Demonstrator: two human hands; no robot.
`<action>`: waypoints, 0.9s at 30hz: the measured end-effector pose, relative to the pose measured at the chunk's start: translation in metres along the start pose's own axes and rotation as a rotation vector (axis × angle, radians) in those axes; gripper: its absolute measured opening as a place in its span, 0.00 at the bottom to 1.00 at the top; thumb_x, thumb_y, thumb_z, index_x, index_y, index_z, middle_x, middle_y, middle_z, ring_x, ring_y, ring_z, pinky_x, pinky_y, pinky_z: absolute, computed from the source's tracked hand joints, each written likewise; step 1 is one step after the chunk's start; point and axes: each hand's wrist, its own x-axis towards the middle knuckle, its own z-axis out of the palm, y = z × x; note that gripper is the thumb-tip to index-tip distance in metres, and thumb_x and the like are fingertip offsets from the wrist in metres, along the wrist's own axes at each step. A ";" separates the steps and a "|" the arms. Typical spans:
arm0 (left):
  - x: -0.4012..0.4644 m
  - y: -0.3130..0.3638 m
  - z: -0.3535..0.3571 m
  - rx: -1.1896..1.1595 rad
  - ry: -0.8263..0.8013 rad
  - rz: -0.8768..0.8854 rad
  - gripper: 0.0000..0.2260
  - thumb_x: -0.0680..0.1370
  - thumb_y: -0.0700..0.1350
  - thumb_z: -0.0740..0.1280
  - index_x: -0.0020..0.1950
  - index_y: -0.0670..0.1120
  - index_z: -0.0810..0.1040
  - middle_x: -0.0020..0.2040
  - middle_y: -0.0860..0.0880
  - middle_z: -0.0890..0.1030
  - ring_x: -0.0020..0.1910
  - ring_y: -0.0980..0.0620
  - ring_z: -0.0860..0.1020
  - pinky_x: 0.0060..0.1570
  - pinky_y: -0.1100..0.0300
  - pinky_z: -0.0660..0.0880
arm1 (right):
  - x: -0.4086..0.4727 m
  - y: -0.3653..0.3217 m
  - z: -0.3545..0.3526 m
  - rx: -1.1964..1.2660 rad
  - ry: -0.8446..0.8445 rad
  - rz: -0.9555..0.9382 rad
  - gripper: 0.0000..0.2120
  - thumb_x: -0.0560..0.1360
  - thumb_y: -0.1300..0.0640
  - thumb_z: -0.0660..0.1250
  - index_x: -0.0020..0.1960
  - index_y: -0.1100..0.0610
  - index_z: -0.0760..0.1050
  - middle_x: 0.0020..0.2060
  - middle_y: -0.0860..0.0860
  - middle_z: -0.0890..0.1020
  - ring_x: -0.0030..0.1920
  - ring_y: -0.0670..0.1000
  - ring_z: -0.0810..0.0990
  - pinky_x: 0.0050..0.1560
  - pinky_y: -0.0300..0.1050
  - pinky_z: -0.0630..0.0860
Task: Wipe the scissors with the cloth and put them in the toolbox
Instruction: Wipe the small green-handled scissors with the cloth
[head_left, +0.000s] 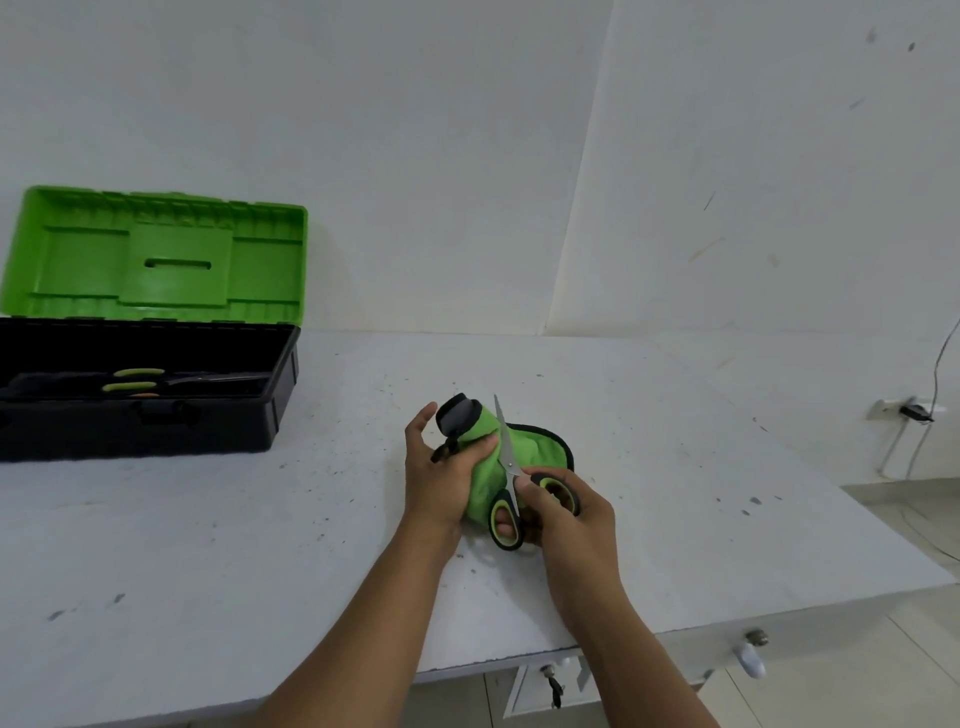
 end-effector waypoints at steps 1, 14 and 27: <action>0.002 -0.001 -0.001 -0.022 0.015 0.001 0.35 0.72 0.33 0.79 0.74 0.54 0.71 0.59 0.44 0.86 0.58 0.45 0.86 0.62 0.43 0.82 | 0.000 -0.001 -0.001 0.004 -0.005 0.006 0.04 0.76 0.59 0.76 0.43 0.52 0.86 0.39 0.52 0.87 0.43 0.56 0.87 0.46 0.54 0.86; 0.007 0.000 -0.003 -0.138 0.096 0.020 0.31 0.73 0.34 0.78 0.71 0.53 0.73 0.59 0.45 0.85 0.57 0.46 0.86 0.52 0.48 0.84 | 0.002 0.000 -0.004 0.189 0.048 0.045 0.06 0.73 0.69 0.71 0.39 0.62 0.82 0.33 0.59 0.79 0.32 0.56 0.73 0.35 0.48 0.73; 0.000 -0.003 -0.006 0.131 -0.265 0.017 0.28 0.74 0.43 0.80 0.72 0.47 0.76 0.63 0.44 0.85 0.63 0.43 0.84 0.65 0.44 0.81 | 0.003 0.001 -0.003 0.071 0.115 -0.013 0.06 0.77 0.61 0.73 0.42 0.54 0.86 0.38 0.55 0.84 0.41 0.54 0.81 0.42 0.49 0.79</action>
